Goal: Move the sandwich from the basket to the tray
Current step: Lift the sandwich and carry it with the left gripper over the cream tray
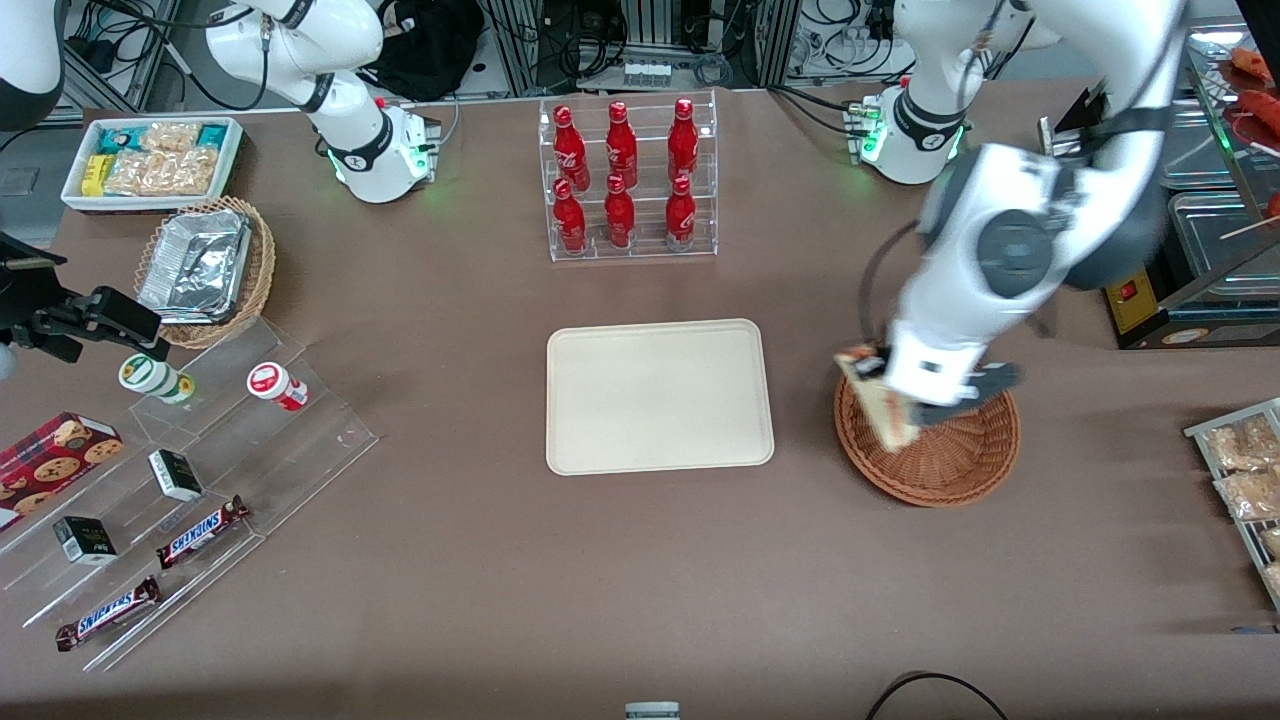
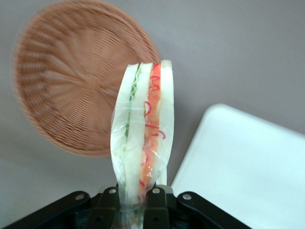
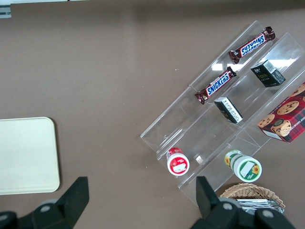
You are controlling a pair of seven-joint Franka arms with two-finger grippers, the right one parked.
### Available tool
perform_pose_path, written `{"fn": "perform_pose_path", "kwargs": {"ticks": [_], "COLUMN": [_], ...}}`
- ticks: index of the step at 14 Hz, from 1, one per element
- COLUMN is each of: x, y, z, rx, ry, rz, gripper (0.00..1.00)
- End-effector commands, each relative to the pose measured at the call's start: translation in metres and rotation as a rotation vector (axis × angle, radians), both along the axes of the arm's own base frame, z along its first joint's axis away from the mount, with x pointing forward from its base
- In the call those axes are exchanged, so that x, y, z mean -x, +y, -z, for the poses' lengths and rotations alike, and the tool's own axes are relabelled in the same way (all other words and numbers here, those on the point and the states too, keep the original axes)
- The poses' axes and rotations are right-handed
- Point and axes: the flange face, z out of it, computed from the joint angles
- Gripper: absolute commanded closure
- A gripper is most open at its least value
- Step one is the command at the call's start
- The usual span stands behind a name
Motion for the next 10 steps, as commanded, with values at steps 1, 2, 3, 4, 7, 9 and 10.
{"fn": "perform_pose_path", "kwargs": {"ticks": [1,2,3,4,7,9,10], "x": [0.018,0.02,0.021,0.027,0.038,0.041,0.05], "y": [-0.07,-0.09,-0.108,-0.128,-0.174,-0.184,-0.203], "z": [0.026,0.032,0.042,0.055,0.097,0.118,0.123], "rx": [-0.016,-0.011,-0.007,-0.001,0.017,0.024,0.039], "ry": [0.027,0.017,0.009,0.007,0.003,0.008,-0.009], "rz": [0.135,0.165,0.186,0.21,0.238,0.251,0.279], "gripper": [0.89,0.89,0.88,0.88,0.89,0.89,0.89]}}
